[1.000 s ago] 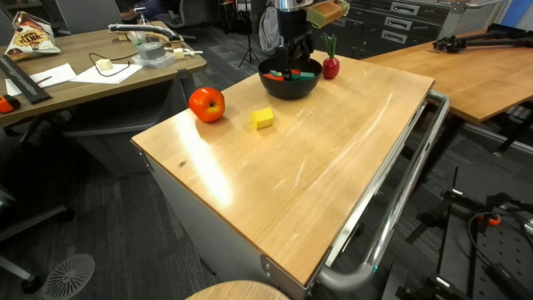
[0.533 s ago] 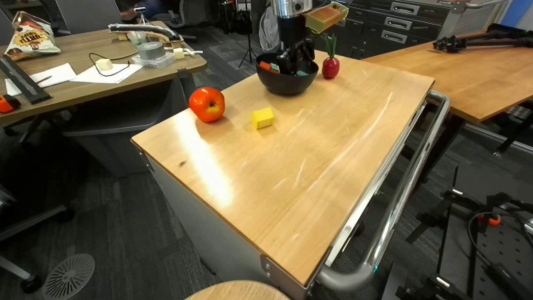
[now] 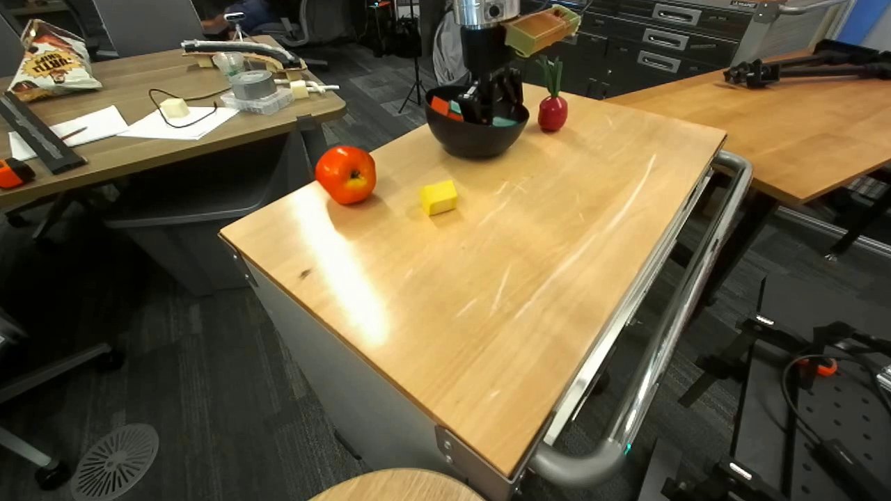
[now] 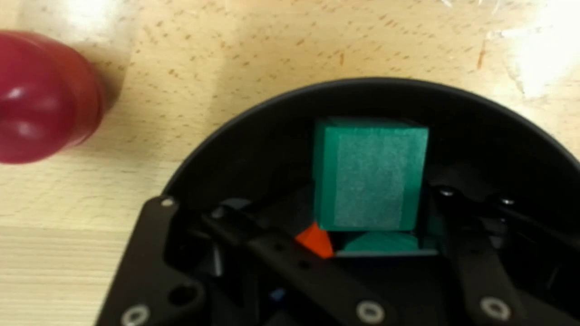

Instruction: Move the apple to the left, take the radish and blocks out of the black bowl

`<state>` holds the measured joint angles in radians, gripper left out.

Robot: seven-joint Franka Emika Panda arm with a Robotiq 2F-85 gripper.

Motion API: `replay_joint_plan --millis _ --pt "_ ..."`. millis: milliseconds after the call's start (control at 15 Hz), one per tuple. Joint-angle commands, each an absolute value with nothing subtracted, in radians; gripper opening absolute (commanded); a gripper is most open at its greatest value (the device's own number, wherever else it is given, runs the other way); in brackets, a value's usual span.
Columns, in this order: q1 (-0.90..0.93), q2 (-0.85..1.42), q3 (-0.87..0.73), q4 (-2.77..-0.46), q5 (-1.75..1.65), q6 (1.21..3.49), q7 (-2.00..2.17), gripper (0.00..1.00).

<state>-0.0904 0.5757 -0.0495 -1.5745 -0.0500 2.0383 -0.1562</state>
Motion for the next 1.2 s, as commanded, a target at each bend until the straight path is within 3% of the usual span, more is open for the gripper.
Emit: replay_joint_plan --millis 0,533,1133 --pt "-0.113 0.548 -0.026 -1.605 0.002 2.083 -0.166 0.23" --pt "-0.096 0.493 -0.059 -1.62 -0.038 2.109 -0.131 0.23" --pt "-0.015 0.252 -0.043 -1.805 -0.1 2.123 -0.007 0.23"
